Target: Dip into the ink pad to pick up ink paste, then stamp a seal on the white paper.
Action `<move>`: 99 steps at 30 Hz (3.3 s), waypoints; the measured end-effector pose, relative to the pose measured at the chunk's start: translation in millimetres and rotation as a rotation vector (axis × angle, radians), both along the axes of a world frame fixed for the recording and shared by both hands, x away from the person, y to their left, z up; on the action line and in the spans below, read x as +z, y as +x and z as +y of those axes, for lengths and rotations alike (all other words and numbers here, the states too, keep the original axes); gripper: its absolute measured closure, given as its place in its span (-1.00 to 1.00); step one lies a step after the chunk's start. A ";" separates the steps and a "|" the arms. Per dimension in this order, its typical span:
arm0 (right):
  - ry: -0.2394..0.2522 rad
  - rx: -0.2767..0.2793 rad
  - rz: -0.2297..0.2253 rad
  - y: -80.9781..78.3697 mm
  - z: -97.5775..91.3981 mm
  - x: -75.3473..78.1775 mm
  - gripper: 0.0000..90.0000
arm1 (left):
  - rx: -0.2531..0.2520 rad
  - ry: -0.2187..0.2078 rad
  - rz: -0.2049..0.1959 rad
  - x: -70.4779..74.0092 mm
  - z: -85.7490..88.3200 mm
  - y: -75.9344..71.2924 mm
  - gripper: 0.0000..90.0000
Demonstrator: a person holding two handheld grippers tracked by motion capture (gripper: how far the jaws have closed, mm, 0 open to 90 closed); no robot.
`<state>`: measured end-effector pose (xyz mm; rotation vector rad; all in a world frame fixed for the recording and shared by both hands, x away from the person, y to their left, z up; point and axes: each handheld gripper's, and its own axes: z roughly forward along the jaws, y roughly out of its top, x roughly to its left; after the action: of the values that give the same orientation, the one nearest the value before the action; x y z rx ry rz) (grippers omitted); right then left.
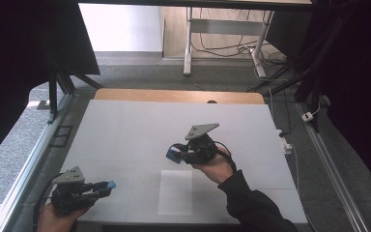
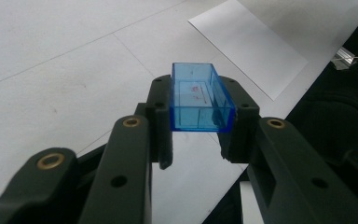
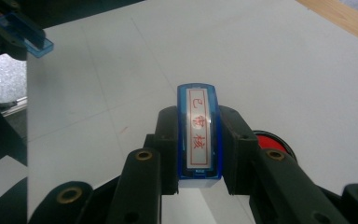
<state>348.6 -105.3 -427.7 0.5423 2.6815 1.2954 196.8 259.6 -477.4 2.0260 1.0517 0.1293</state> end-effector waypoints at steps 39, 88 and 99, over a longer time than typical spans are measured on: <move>0.027 0.085 0.016 -39.8 -14.0 3.0 0.59 | -0.025 -0.001 -0.003 0.1 -0.9 -0.2 0.52; -0.234 0.107 0.033 -37.2 4.6 -62.0 0.59 | -0.028 0.002 -0.004 0.2 -1.1 -0.2 0.52; -0.261 0.096 -0.015 -45.8 7.6 -62.7 0.60 | -0.027 0.005 0.000 0.0 -1.6 0.1 0.52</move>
<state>302.8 -97.7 -490.4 0.3739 2.8336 0.9417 196.8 258.0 -477.4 2.0436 1.0246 0.1178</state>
